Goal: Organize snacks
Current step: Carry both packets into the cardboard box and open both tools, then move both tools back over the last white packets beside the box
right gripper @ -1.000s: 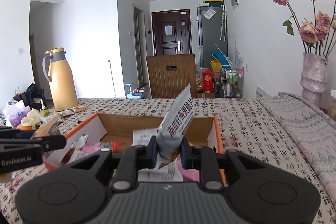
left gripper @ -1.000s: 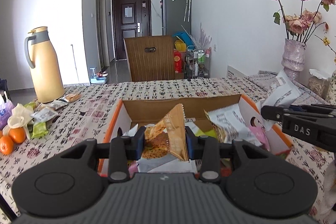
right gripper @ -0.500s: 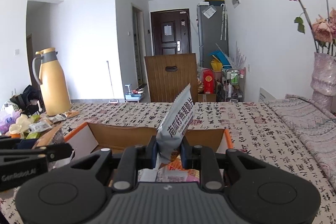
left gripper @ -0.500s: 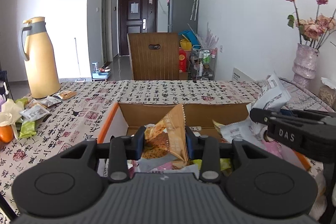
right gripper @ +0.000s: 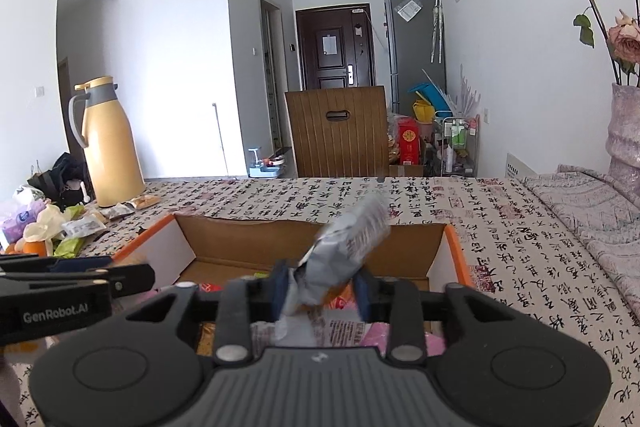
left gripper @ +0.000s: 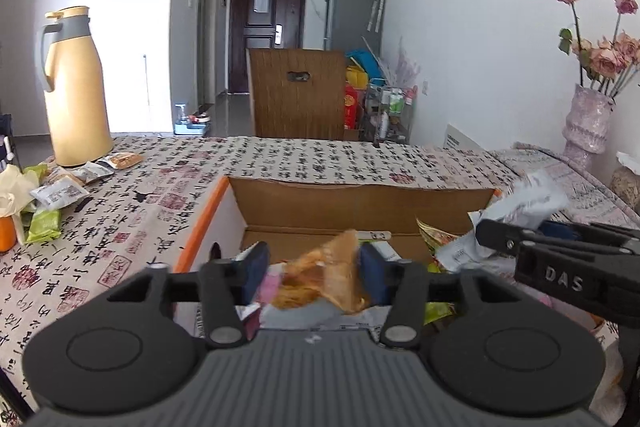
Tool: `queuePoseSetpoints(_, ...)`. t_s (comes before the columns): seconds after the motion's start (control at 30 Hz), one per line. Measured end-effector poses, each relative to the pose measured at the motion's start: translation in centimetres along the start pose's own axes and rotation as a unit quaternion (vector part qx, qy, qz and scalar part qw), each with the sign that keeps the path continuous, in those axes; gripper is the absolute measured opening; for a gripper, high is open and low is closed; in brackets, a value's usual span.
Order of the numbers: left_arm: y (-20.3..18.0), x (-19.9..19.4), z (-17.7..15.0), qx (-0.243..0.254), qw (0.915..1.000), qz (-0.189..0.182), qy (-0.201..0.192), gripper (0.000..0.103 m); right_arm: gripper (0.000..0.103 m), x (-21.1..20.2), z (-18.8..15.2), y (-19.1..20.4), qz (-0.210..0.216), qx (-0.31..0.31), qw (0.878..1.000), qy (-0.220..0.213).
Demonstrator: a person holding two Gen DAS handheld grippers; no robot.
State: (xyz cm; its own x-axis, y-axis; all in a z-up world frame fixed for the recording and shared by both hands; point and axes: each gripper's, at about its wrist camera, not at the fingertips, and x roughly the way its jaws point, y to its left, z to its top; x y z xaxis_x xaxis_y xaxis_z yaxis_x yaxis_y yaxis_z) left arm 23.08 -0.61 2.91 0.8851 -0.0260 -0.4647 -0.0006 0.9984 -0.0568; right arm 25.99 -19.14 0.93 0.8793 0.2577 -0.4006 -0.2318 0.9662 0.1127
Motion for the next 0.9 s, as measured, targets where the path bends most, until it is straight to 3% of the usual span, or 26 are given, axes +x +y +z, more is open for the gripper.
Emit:
queuePoseSetpoints(0.13,0.3,-0.6,0.0,-0.008,0.9998,0.013,-0.016,0.090,0.078,-0.5,-0.2,-0.2,0.000,0.005,1.000,-0.010)
queuePoseSetpoints(0.23,0.4,-1.1,0.1,-0.012,0.9992,0.026,-0.028,0.102,0.094,-0.9,-0.2,-0.1,0.000,0.005,1.000,-0.016)
queuePoseSetpoints(0.33,0.7,-1.1,0.2,-0.016,0.9990,0.031,-0.028,0.103,0.103,-1.0,-0.3,-0.2,-0.005,0.007,1.000,-0.017)
queuePoseSetpoints(0.9,0.7,-2.2,0.5,-0.017,0.9984,0.036,-0.040,0.103,0.103,-1.3,-0.4,-0.2,-0.022,0.007,1.000,-0.019)
